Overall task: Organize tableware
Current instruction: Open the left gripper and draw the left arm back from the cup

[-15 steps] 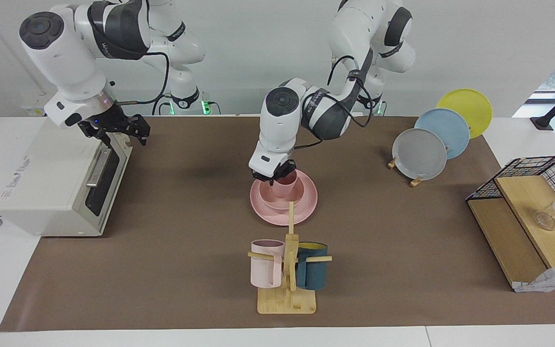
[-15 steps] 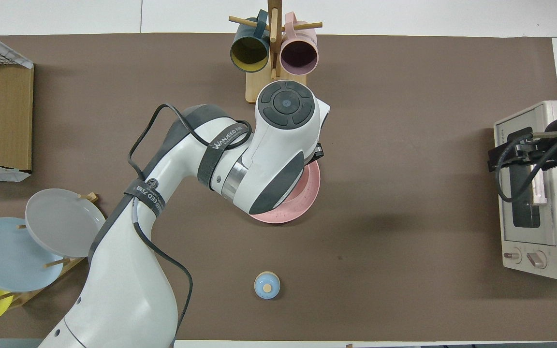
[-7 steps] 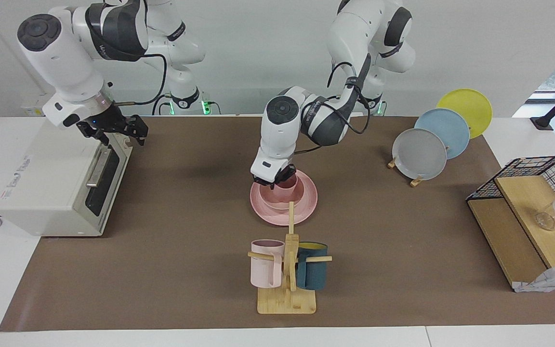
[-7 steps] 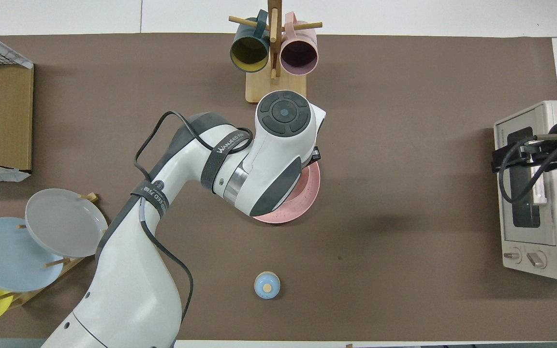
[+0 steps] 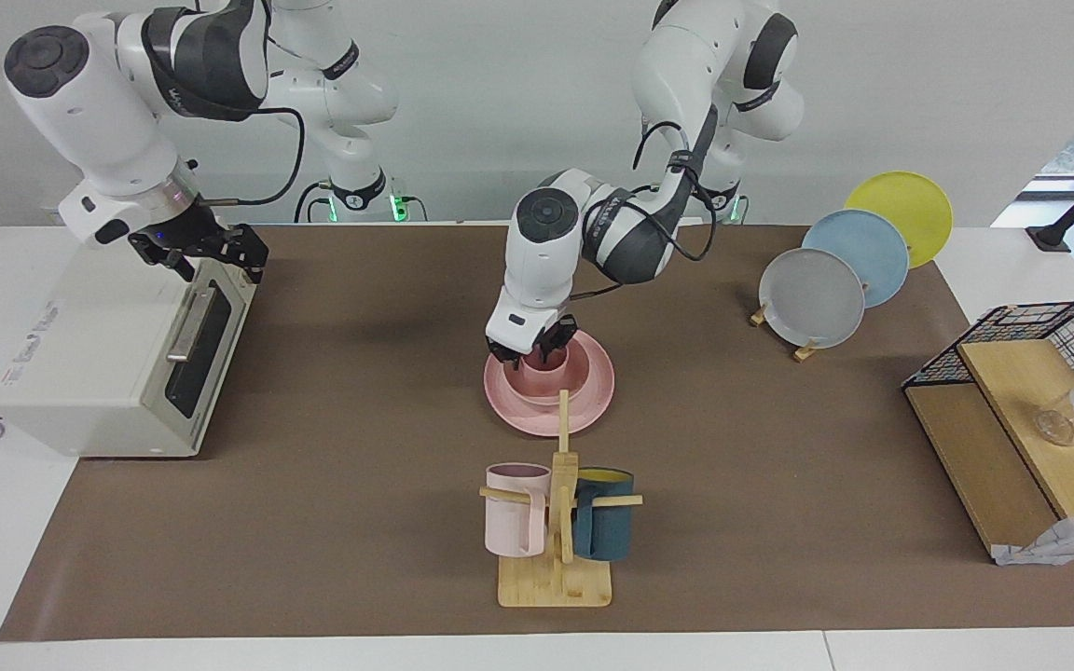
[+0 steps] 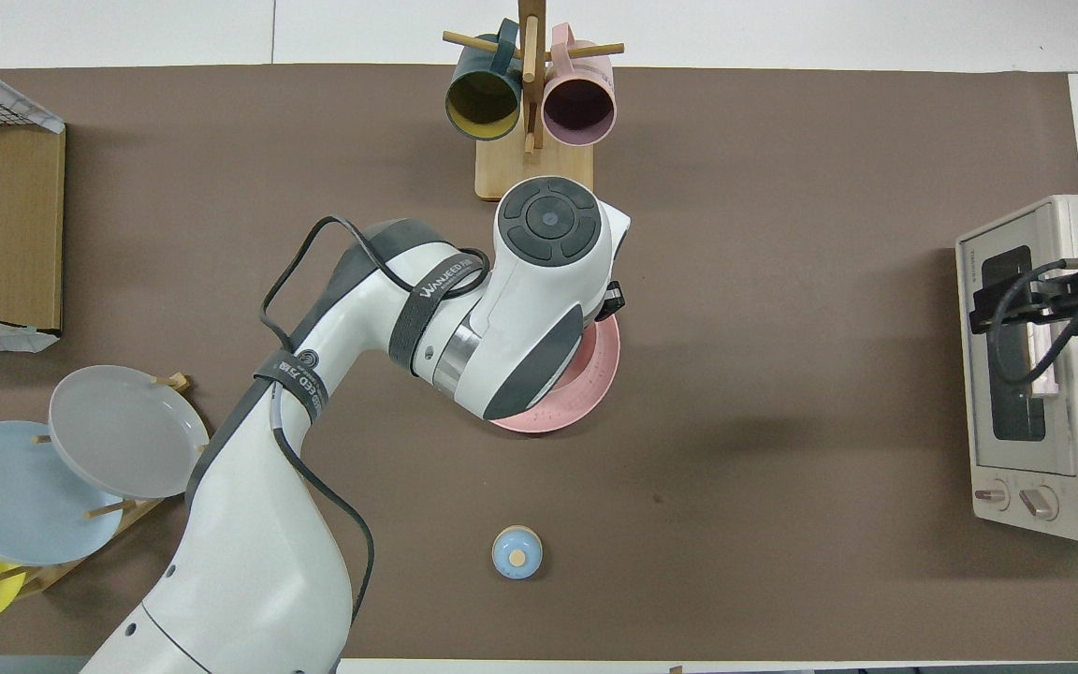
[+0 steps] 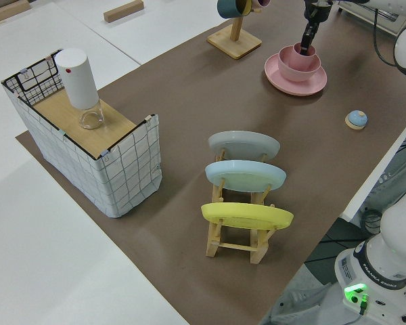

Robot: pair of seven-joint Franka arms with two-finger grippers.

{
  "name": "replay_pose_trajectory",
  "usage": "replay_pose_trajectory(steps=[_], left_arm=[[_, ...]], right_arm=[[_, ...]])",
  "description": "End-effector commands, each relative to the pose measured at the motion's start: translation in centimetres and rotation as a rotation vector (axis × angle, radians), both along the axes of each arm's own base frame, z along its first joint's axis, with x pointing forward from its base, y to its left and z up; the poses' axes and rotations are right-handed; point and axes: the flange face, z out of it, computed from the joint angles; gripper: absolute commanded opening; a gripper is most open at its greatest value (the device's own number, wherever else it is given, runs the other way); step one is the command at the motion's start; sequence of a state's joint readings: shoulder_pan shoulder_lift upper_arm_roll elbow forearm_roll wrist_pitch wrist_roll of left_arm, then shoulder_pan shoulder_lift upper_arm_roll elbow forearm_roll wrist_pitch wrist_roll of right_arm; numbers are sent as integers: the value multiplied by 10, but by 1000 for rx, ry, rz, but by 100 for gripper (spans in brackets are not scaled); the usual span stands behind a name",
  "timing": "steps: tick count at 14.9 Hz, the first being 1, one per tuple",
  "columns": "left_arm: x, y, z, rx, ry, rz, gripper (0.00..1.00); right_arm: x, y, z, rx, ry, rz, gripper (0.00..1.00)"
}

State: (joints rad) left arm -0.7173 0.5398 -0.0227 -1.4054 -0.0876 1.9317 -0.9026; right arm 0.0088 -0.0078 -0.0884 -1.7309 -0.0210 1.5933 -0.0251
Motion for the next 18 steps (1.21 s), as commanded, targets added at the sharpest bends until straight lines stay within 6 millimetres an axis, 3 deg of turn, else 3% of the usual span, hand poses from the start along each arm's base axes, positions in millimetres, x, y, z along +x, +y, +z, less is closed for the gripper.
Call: replay_pose_trajectory(steps=[1, 2, 4, 7, 10, 13, 14, 16, 18], left_arm=[[-2, 6, 12, -1, -2, 11, 100], [0, 13, 21, 5, 2, 14, 100], [4, 33, 60, -7, -11, 31, 100], [18, 91, 122, -15, -16, 43, 100], [38, 176, 163, -7, -5, -22, 100], [54, 289, 201, -23, -17, -71, 100], [52, 316, 209, -27, -18, -105, 100], [46, 368, 215, -34, -17, -161, 100], [31, 399, 207, -37, -11, -178, 100]], right_arm=[[-5, -2, 3, 10, -15, 15, 100], [-4, 0, 16, 7, -29, 18, 100], [-5, -4, 23, 8, -14, 10, 100], [-12, 5, 37, 9, -35, 24, 100], [-12, 5, 36, 9, -35, 24, 100], [-11, 7, 43, 22, -56, 18, 100], [-12, 8, 44, 20, -57, 21, 100], [-16, 5, 52, 19, -77, 15, 100], [-10, 7, 46, 18, -76, 21, 100]])
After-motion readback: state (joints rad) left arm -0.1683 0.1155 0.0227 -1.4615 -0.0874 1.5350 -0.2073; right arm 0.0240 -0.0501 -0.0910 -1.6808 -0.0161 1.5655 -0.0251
